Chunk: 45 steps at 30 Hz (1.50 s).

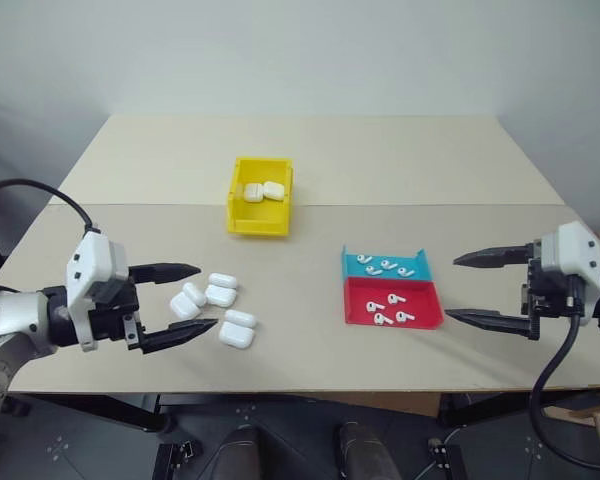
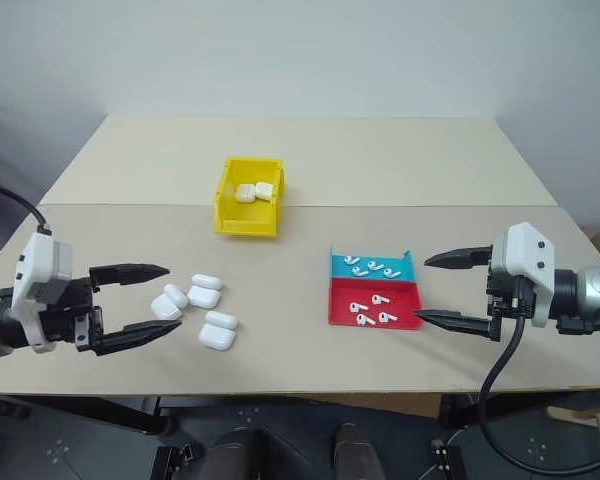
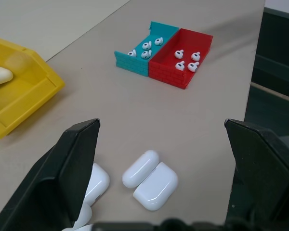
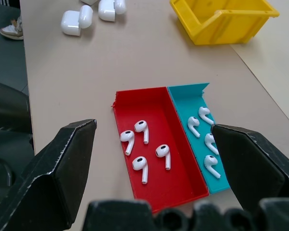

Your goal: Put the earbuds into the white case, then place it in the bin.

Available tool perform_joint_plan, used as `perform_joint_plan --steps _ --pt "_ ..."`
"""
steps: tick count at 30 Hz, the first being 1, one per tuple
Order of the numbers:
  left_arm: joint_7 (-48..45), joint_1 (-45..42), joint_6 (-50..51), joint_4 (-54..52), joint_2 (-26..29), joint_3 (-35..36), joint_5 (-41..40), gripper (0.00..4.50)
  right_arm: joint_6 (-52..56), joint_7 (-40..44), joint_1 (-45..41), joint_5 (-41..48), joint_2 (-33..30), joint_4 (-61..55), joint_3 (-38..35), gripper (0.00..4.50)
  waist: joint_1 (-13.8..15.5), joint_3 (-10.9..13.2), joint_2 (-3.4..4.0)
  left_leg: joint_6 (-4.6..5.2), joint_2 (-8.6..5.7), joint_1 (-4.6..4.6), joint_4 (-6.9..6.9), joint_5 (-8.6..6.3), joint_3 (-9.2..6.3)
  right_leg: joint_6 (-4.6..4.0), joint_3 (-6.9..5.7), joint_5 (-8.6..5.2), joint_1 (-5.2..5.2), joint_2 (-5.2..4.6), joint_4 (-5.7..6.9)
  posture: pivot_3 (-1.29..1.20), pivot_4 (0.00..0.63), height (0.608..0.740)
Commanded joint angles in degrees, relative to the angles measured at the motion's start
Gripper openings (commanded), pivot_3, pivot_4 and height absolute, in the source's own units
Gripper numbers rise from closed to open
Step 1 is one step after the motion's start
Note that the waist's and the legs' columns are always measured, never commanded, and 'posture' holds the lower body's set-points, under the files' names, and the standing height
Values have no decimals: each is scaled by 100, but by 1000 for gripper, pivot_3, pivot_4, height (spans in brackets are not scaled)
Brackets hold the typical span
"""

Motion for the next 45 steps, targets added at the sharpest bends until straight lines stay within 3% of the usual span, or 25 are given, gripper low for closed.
perform_joint_plan --steps 1,13,27,35,45 --pt "19 -109 -1 -120 -7 120 -185 4500 -17 -47 -46 89 -17 -144 -215 4458 -5 0 0 0 0 0 0 0 0 0 0 0 0 0 0 0 150 740" --pt "768 -208 39 -48 -93 126 16 4500 149 -301 -264 267 160 -248 -117 4458 -1 0 0 0 0 0 0 0 1 0 1 0 1 0 0 0 150 740" --pt "1425 -797 1779 602 1260 -1118 945 4500 1859 -1376 -1364 974 442 -1026 672 4458 -4 7 -13 0 0 -4 -15 0 12 -3 6 1 -21 0 3 0 150 740" --pt "1572 -947 819 940 977 -2146 2171 4500 1882 -1567 -1496 976 738 -1248 882 4458 9 7 -12 0 -1 -42 -40 1 17 -44 8 14 -60 2 7 0 150 740" --pt "1001 -1683 168 1833 699 -3228 3048 4500 1858 -1641 -1388 983 799 -1415 858 4458 10 7 -14 1 -2 -49 -36 1 17 -12 9 36 -65 3 6 0 150 740"
